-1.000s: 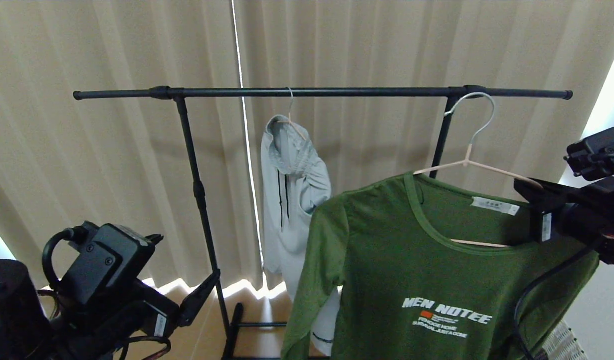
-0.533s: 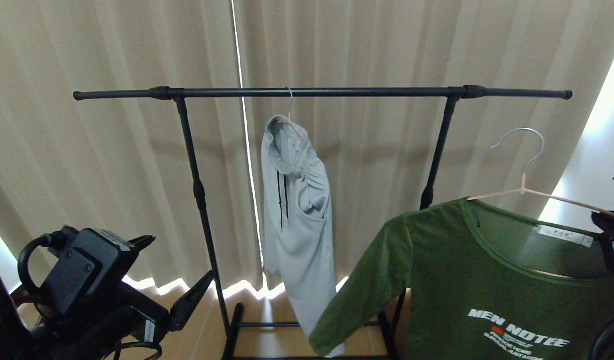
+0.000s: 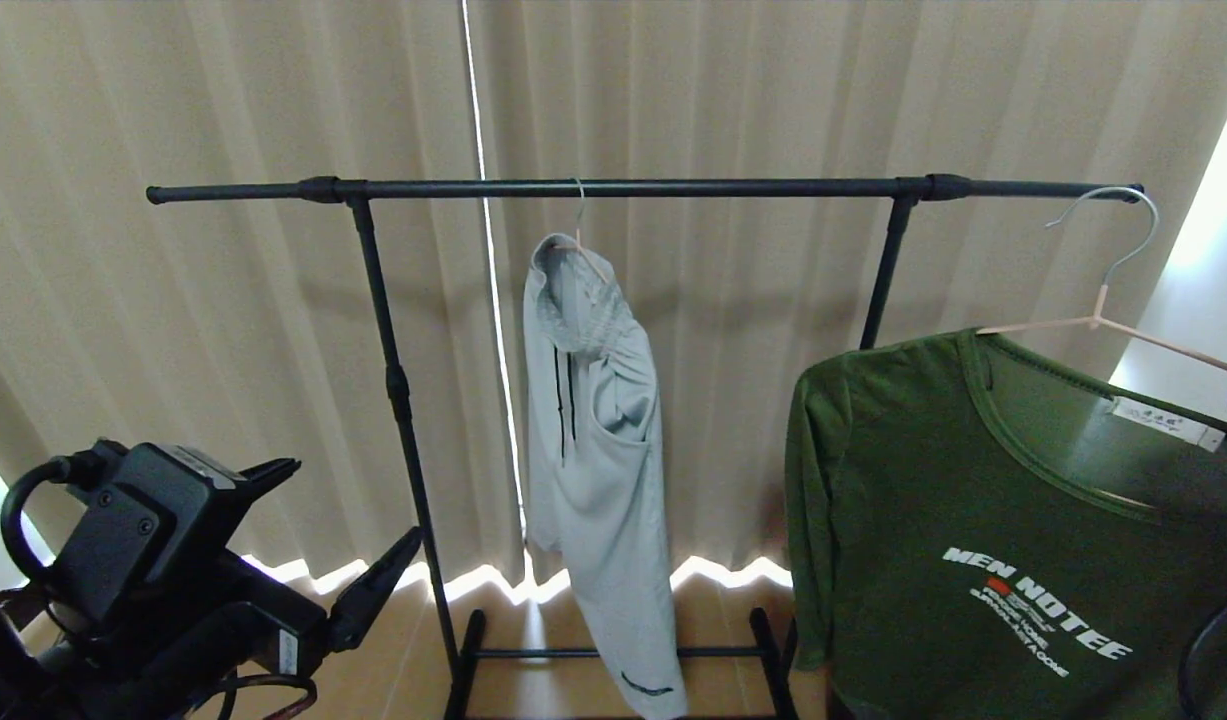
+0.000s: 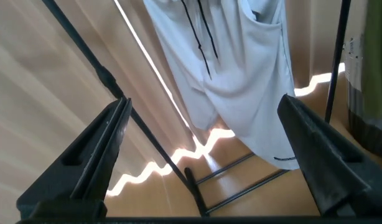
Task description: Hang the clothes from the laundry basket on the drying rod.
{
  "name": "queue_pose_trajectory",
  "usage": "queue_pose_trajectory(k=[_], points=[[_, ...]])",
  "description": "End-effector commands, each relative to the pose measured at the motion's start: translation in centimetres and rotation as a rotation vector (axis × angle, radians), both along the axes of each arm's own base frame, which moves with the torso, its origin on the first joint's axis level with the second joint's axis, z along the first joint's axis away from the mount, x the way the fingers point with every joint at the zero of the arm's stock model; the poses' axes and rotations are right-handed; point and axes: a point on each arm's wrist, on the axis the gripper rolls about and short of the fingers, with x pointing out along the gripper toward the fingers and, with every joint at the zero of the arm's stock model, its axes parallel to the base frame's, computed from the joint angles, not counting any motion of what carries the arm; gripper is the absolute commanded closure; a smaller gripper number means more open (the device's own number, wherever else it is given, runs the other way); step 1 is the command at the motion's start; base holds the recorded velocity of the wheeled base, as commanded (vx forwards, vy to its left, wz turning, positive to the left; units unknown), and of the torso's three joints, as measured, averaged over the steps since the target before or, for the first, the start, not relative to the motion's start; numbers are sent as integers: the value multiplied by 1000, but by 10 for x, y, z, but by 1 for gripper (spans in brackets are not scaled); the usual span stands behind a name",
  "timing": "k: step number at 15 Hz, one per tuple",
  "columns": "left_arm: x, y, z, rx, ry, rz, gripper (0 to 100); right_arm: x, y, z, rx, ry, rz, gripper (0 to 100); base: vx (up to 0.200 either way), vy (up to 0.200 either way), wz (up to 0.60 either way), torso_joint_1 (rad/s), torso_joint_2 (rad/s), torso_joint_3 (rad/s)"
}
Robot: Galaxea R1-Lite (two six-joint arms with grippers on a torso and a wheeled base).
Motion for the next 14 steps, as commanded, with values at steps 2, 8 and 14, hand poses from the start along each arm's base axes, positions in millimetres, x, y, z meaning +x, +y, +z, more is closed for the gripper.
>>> queue_pose_trajectory(k=[2, 8, 14], points=[[-3, 2, 4, -16, -23, 2, 0, 2, 1, -1, 3, 6, 4, 100, 200, 0, 0, 0, -2, 0], [-9, 6, 10, -35, -55, 3, 0, 11, 1, 1, 3, -28, 3, 100, 200, 0, 0, 6, 4, 2], [-10, 7, 12, -43, -67, 3, 0, 48, 3, -2, 4, -34, 3, 100, 200, 0, 0, 2, -1, 2]])
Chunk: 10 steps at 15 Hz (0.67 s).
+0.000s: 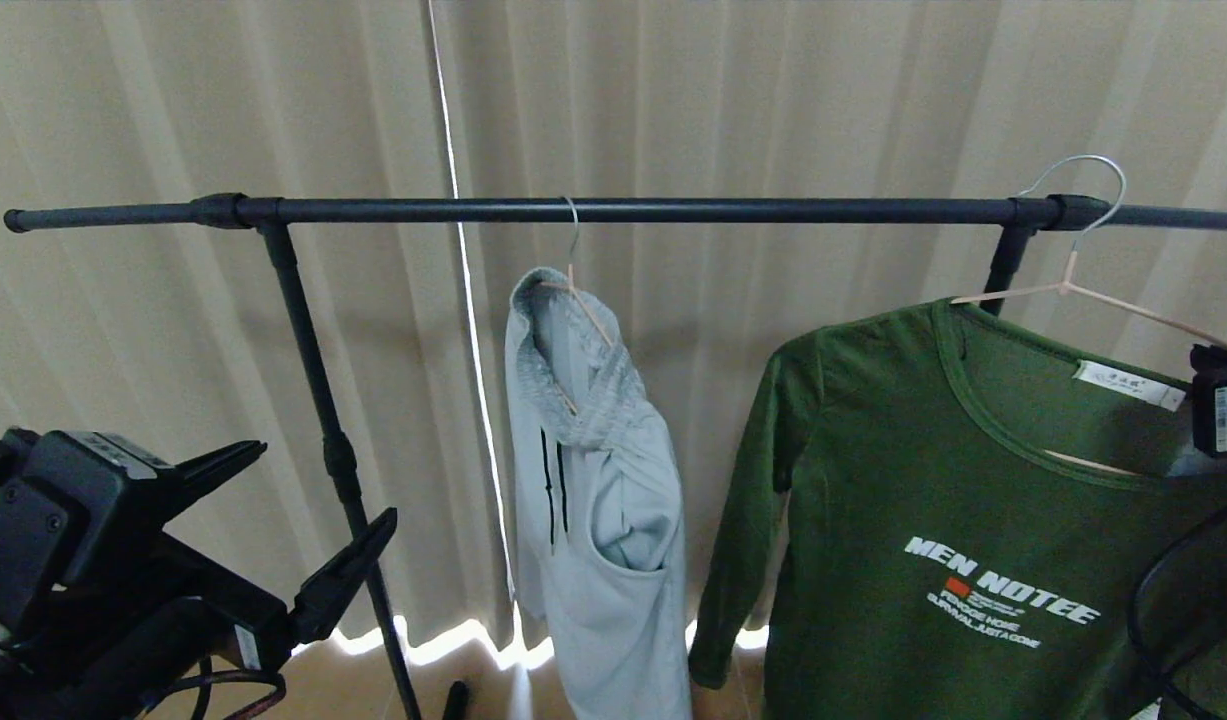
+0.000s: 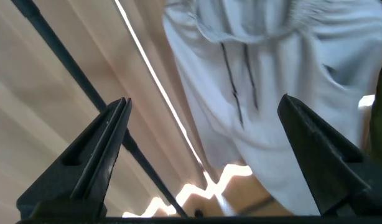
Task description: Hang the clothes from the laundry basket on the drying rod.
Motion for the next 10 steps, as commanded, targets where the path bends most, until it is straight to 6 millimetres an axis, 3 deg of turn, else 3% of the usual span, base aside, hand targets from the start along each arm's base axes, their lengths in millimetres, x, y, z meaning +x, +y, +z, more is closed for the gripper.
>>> queue_pose_trajectory(k=[1, 6, 10], points=[[0, 0, 0, 0, 0, 1, 0, 22, 1, -6, -1, 33, -1, 100, 0, 0, 0, 0, 0, 0], [-2, 1, 1, -5, -7, 1, 0, 64, 5, -5, -10, 27, -20, 100, 0, 0, 0, 0, 0, 0], [-2, 2, 1, -6, -9, 1, 0, 90, 21, -11, -30, 53, -30, 100, 0, 0, 0, 0, 0, 0]])
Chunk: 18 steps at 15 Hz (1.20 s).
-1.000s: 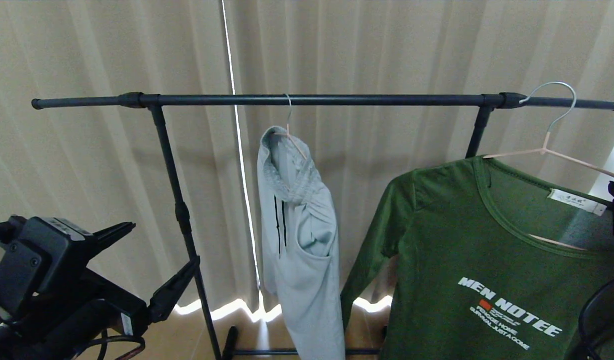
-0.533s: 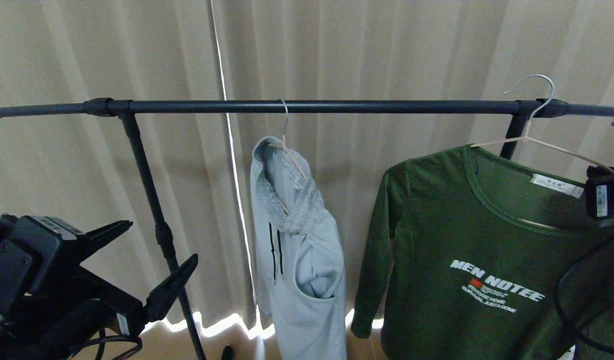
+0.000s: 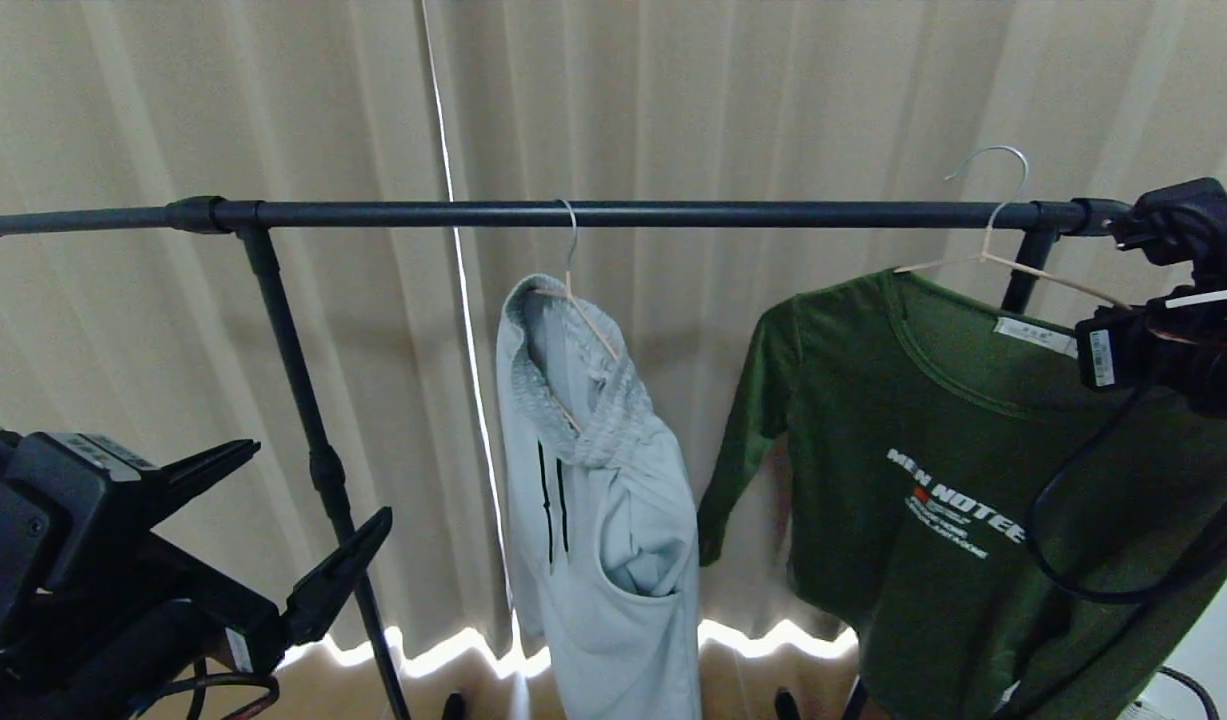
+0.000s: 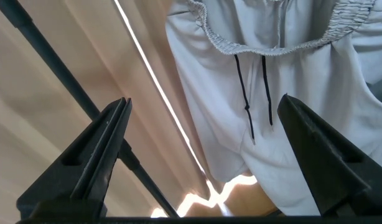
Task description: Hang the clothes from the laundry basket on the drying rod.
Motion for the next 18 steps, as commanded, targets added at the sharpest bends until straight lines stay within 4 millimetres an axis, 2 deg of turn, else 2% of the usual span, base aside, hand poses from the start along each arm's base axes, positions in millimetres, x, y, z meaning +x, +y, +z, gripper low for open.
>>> queue_pose_trajectory(k=[1, 6, 12, 13, 18], points=[[0, 0, 0, 0, 0, 0, 0, 21, 13, -15, -18, 54, -3, 100, 0, 0, 0, 0, 0, 0], [0, 0, -1, 4, 6, 0, 0, 24, 34, -26, -27, 90, 61, 100, 0, 0, 0, 0, 0, 0], [1, 1, 0, 0, 1, 8, 0, 15, 35, -36, -28, 109, 72, 100, 0, 0, 0, 0, 0, 0], [2, 4, 0, 0, 1, 31, 0, 12, 35, -35, -25, 90, 78, 0, 0, 0, 0, 0, 0, 0], [8, 14, 1, -4, 1, 82, 0, 3, 33, -48, 7, -21, 123, 0, 0, 0, 0, 0, 0, 0]])
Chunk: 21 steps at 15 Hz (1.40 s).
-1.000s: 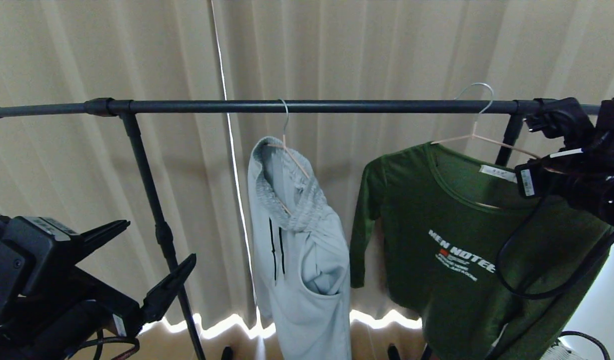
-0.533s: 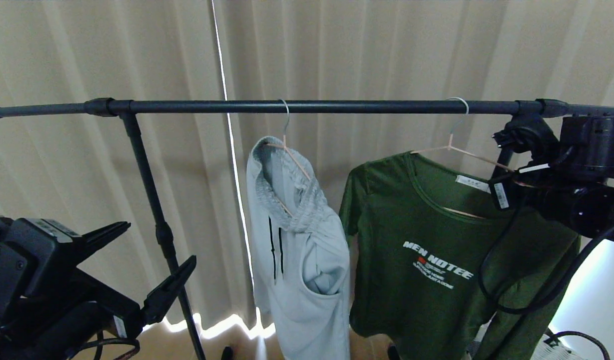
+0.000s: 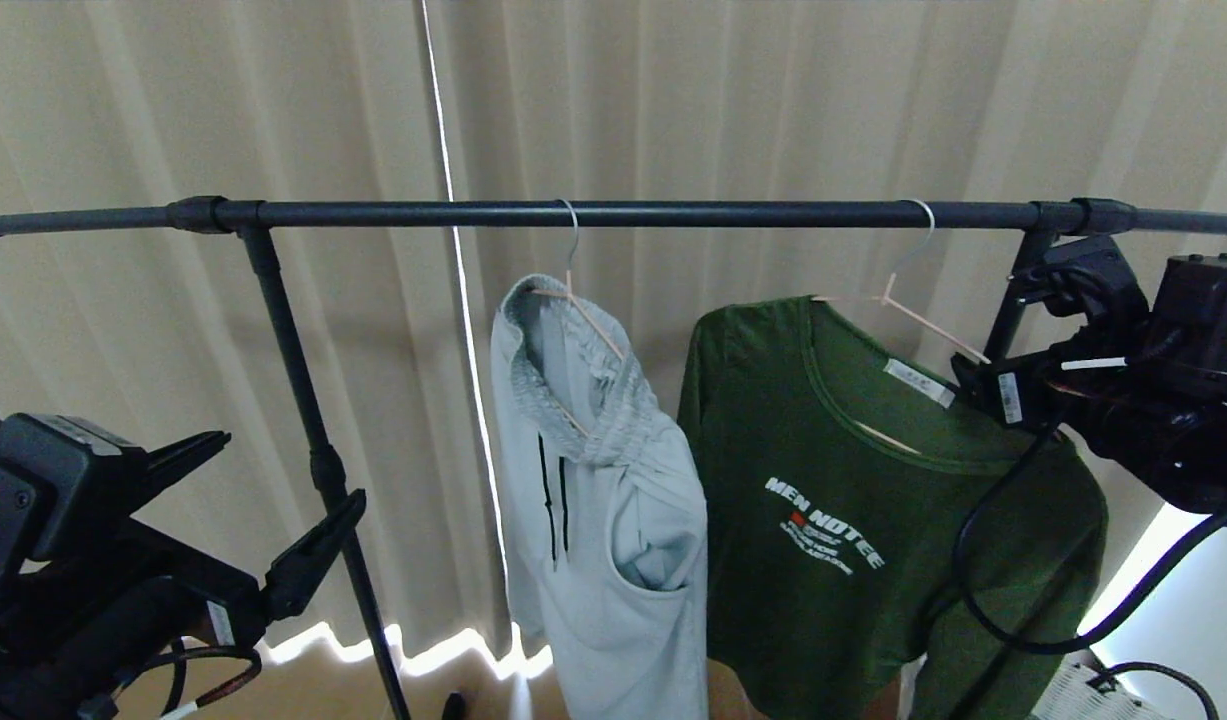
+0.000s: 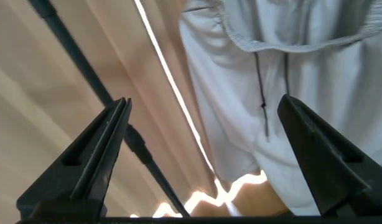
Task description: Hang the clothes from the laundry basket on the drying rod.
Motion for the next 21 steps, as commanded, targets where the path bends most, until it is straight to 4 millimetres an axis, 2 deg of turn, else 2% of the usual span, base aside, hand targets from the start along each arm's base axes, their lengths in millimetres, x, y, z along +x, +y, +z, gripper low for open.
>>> queue_pose_trajectory(k=[1, 3, 9, 15, 18, 21], points=[[1, 2, -1, 2, 4, 14, 0, -7, 0, -11, 17, -12, 77, 0, 0, 0, 0, 0, 0, 0], [1, 2, -2, 3, 7, 12, 0, -10, 1, -12, 47, -80, 206, 0, 0, 0, 0, 0, 0, 0], [-1, 3, -6, 11, 20, 12, 0, -14, 2, -6, 69, -199, 294, 0, 0, 0, 0, 0, 0, 0], [-6, 5, -14, 24, 50, -18, 0, -36, 0, -11, 106, -377, 430, 0, 0, 0, 0, 0, 0, 0], [-23, 17, -13, -3, 4, 11, 0, -46, -1, 0, 159, -486, 463, 0, 0, 0, 0, 0, 0, 0], [-40, 30, -12, -15, -27, 63, 0, -68, -5, 4, 158, -531, 492, 0, 0, 0, 0, 0, 0, 0]])
